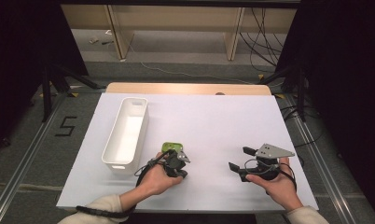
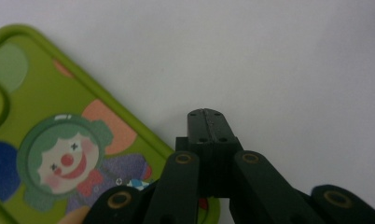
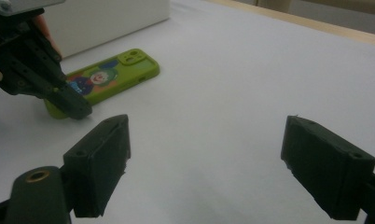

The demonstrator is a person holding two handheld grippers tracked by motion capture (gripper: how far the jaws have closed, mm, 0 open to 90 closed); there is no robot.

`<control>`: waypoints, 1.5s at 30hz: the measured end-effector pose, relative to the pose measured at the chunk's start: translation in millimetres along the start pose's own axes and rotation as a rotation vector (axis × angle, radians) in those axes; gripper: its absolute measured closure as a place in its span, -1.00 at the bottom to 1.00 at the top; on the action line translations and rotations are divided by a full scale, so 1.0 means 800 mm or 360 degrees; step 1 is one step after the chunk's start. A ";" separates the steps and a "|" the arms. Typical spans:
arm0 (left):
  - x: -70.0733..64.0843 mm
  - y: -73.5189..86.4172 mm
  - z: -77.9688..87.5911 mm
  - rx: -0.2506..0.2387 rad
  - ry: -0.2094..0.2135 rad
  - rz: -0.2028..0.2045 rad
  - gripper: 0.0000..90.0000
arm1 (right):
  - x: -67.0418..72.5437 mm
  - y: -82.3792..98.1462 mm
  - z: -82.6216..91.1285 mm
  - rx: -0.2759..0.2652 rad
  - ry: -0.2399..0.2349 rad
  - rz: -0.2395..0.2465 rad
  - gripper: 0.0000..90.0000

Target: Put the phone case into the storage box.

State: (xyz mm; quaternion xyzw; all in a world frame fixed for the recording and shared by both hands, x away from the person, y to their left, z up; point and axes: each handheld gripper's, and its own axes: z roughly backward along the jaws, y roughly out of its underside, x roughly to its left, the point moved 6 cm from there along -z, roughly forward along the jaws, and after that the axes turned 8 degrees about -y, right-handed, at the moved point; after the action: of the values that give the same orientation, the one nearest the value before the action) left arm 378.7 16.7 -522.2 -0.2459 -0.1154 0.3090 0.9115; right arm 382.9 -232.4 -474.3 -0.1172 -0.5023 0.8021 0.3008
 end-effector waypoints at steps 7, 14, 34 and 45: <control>0.027 0.031 0.018 0.0042 -0.0077 0.0078 1.00 | 0.000 0.001 -0.001 0.0007 0.0000 -0.0001 -0.62; 0.035 0.039 0.021 0.0063 -0.0104 0.0101 0.99 | 0.000 0.000 -0.001 0.0008 0.0002 -0.0001 -0.62; 0.054 -0.004 0.057 -0.0448 -0.0265 0.0163 -0.88 | 0.004 -0.006 0.005 -0.0066 -0.0029 0.0025 -0.64; 0.081 -0.032 0.026 -0.0351 -0.0341 0.0246 -1.00 | 0.003 -0.006 0.005 -0.0065 -0.0021 0.0028 -0.65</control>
State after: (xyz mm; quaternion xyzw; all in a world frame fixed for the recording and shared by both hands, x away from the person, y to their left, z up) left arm 434.4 47.2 -487.3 -0.3182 -0.2258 0.3882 0.8349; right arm 380.8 -232.0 -467.8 -0.1225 -0.5195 0.7951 0.2880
